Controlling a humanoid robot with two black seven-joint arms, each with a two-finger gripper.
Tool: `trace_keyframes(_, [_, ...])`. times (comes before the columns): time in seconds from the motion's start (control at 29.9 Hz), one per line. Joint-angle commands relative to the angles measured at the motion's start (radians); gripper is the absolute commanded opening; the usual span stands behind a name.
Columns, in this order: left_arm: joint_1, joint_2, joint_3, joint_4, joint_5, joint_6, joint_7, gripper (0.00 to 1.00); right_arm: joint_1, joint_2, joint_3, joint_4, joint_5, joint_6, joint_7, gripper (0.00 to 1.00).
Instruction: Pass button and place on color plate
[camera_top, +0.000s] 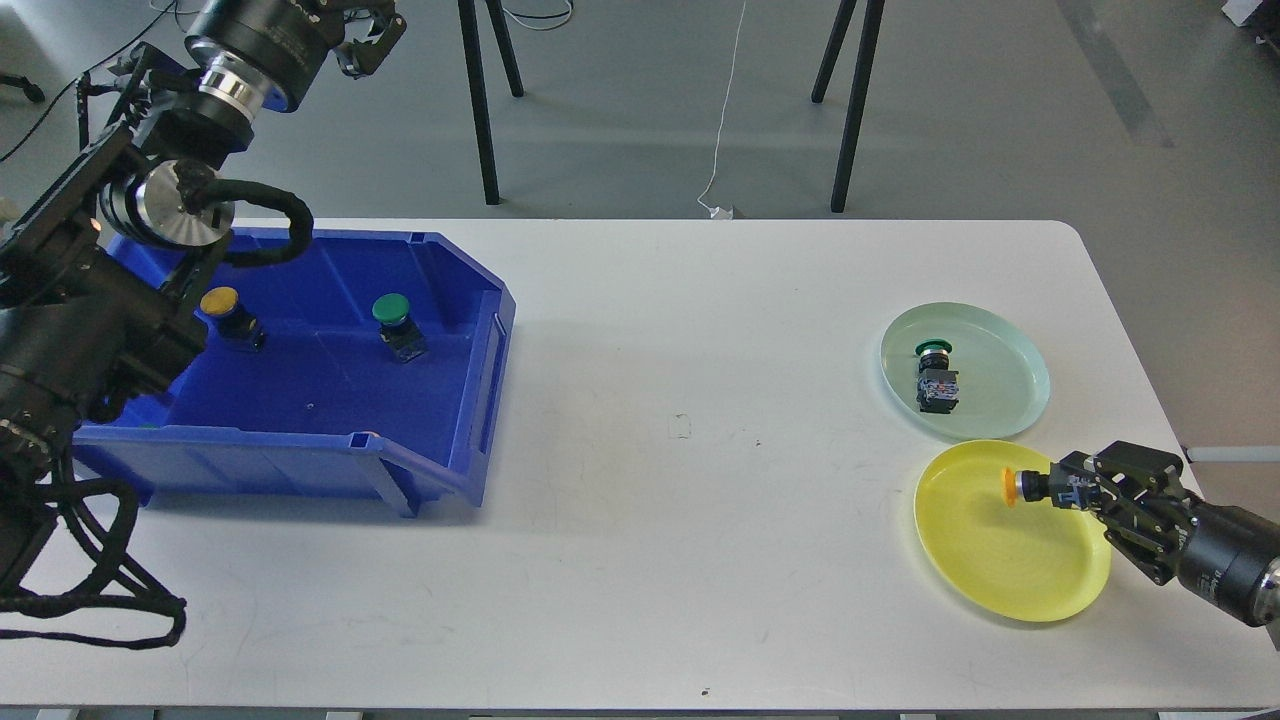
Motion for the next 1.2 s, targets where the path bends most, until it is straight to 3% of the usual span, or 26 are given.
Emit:
trace_keyframes(0.0, [0.0,0.001,0.0,0.006,-0.005,-0.011,0.0,0.99,0.006,0.0,-0.002,-0.001,0.001,-0.002,-0.001,0.52])
trace_keyframes(0.13, [-0.001,0.003,0.0,0.006,-0.005,-0.013,0.0,0.99,0.008,-0.001,0.0,0.0,0.003,0.0,-0.001,0.66])
trace_keyframes(0.37, [-0.003,0.003,0.002,0.006,-0.005,-0.014,-0.001,0.99,0.005,-0.046,0.012,0.009,0.01,0.005,0.004,0.76])
trace_keyframes(0.43, [-0.003,0.004,0.002,0.006,-0.005,-0.014,-0.001,0.99,0.006,-0.072,0.027,0.009,0.012,0.006,0.028,0.77])
trace_keyframes(0.54, [-0.004,0.006,0.002,0.006,-0.005,-0.014,-0.001,0.99,0.014,-0.079,0.115,0.006,0.021,0.002,0.074,0.8])
trace_keyframes(0.67, [-0.012,0.006,0.002,0.008,-0.004,-0.011,0.0,0.99,0.04,-0.05,0.294,0.003,0.095,0.011,0.062,0.89])
trace_keyframes(0.84, [-0.014,-0.001,0.002,0.071,-0.005,-0.013,0.0,0.99,0.236,0.087,0.353,-0.013,0.263,0.038,-0.015,0.99])
trace_keyframes(1.17, [-0.026,-0.017,-0.001,0.144,-0.021,-0.014,0.0,0.99,0.584,0.506,0.382,-0.375,0.332,0.064,-0.013,1.0])
